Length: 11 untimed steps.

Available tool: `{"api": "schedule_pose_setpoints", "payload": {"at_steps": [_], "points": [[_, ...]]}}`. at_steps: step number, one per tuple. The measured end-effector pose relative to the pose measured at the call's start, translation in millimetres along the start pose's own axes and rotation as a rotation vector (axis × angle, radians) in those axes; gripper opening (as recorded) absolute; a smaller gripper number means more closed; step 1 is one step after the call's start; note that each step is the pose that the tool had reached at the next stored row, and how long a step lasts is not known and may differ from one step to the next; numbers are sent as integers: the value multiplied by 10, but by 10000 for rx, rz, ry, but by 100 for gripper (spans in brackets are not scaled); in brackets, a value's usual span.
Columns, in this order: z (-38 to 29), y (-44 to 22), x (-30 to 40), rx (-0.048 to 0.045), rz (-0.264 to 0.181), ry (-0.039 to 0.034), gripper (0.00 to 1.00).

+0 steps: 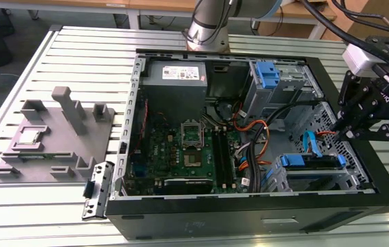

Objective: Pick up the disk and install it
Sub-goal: 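Insert the second disk wire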

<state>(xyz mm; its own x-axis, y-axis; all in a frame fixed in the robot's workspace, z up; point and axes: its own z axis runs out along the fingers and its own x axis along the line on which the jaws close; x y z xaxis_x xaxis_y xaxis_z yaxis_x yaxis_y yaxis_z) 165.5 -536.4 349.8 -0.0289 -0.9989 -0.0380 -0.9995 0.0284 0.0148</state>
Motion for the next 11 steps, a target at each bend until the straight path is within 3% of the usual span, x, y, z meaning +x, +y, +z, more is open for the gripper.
{"api": "schedule_pose_setpoints", "payload": {"at_steps": [11], "points": [[-22, 3, -2, 4, -1, 3, 27]]}}
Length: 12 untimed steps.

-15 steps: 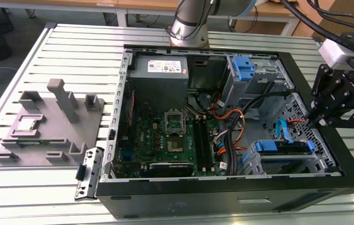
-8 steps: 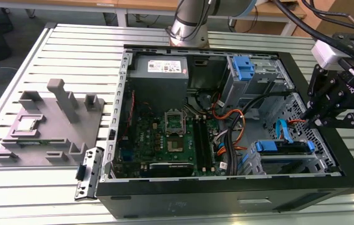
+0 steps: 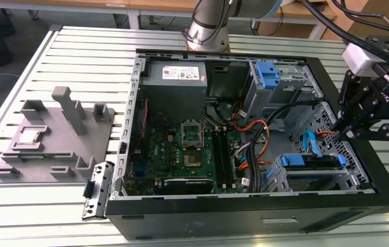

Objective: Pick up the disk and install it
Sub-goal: 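Insert the second disk wire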

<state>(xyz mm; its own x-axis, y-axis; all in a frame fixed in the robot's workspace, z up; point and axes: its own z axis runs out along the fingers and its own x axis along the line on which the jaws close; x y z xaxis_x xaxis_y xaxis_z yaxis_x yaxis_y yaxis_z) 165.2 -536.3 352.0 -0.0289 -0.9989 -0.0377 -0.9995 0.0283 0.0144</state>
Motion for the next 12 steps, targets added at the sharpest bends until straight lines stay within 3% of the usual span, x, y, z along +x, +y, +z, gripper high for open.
{"api": "schedule_pose_setpoints", "payload": {"at_steps": [7, 12], "points": [[-11, -78, -2, -9, 0, -3, 27], [-12, -161, -5, -102, 19, 14, 27]]}}
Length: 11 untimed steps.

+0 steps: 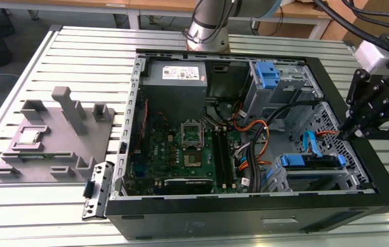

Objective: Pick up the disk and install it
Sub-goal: 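Insert the second disk wire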

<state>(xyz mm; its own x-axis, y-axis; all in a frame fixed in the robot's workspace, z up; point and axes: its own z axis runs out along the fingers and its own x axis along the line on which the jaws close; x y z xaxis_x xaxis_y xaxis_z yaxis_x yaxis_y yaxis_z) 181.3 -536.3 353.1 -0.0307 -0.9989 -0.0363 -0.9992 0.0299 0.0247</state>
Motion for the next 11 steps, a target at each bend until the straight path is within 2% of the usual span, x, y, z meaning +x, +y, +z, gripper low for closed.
{"api": "schedule_pose_setpoints", "payload": {"at_steps": [5, 6, 11], "points": [[0, -2, 0, -13, 2, 7, 27], [2, -12, 0, -145, 6, 14, 27], [10, -71, -2, -1041, 39, 38, 27]]}}
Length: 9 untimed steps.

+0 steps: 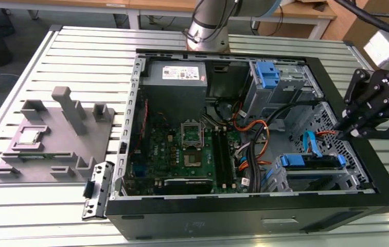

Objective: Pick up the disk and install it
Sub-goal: 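Insert the second disk wire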

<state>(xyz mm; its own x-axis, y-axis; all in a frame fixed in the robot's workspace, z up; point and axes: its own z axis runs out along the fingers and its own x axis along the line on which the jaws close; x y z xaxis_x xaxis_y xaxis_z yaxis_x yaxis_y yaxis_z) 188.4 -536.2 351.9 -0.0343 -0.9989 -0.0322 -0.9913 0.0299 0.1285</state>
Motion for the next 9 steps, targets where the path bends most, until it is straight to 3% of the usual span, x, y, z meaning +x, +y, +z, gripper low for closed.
{"api": "schedule_pose_setpoints", "payload": {"at_steps": [2, 6, 9], "points": [[1, -19, 0, -344, 13, 10, 27], [0, -22, -1, -360, 13, 12, 27], [-6, -75, -8, -416, 17, 23, 27]]}}
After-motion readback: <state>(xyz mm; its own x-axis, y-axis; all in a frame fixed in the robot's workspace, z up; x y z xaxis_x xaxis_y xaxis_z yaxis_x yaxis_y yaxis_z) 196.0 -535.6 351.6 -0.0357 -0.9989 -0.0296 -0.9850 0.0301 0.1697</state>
